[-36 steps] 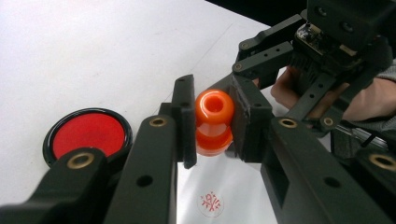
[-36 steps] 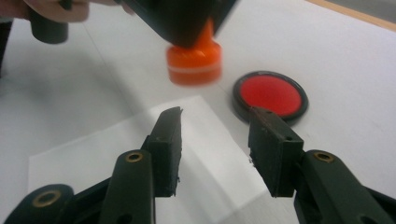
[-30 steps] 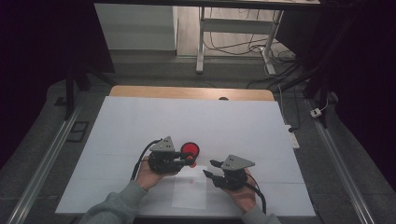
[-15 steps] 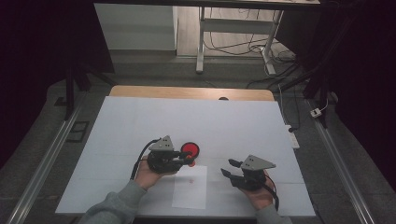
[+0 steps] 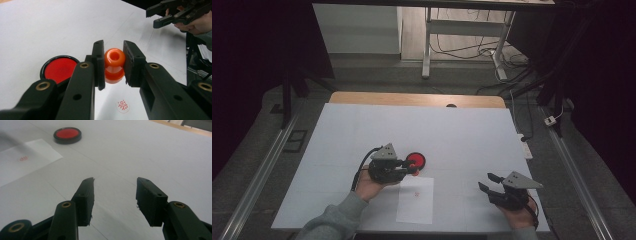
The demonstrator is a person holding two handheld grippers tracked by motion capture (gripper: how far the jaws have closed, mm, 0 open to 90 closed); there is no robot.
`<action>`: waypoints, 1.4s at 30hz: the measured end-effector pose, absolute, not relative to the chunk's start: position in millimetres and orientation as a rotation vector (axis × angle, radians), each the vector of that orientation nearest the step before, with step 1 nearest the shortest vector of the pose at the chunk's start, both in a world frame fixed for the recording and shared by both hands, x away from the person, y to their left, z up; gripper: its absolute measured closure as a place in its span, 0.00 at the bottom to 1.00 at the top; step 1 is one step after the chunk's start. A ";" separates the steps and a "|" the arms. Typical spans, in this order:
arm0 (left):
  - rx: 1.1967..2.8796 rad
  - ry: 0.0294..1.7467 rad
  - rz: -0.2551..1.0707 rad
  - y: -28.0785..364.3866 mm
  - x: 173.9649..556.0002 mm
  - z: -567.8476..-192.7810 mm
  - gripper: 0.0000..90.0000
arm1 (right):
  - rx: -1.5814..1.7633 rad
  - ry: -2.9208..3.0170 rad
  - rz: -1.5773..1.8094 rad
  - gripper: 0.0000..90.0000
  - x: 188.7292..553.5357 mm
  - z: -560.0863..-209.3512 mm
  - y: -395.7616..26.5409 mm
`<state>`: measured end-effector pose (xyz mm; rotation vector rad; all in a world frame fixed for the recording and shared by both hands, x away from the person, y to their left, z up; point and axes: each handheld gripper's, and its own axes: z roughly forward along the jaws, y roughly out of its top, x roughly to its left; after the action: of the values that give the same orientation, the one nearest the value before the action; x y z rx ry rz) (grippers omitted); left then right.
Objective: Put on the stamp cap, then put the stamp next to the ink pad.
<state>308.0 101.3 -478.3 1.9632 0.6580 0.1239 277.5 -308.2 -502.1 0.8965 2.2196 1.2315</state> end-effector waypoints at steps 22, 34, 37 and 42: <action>1.976 0.760 0.196 118.9 322.6 -481.9 0.80 | 0.895 2.235 1.219 0.53 281.4 -505.0 -311.1; 1.974 0.801 0.243 129.3 328.7 -479.4 0.80 | 0.887 2.242 1.198 0.53 280.9 -505.4 -309.6; 1.978 0.814 0.245 130.3 333.2 -481.6 0.80 | 0.884 2.241 1.196 0.53 281.1 -505.1 -309.5; 1.986 0.824 0.248 130.9 336.5 -484.1 0.80 | 0.888 2.242 1.200 0.53 281.4 -505.7 -310.0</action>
<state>336.5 130.9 -484.1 1.9861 0.8236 0.2476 281.4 -310.0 -505.7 0.8880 2.2417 1.2003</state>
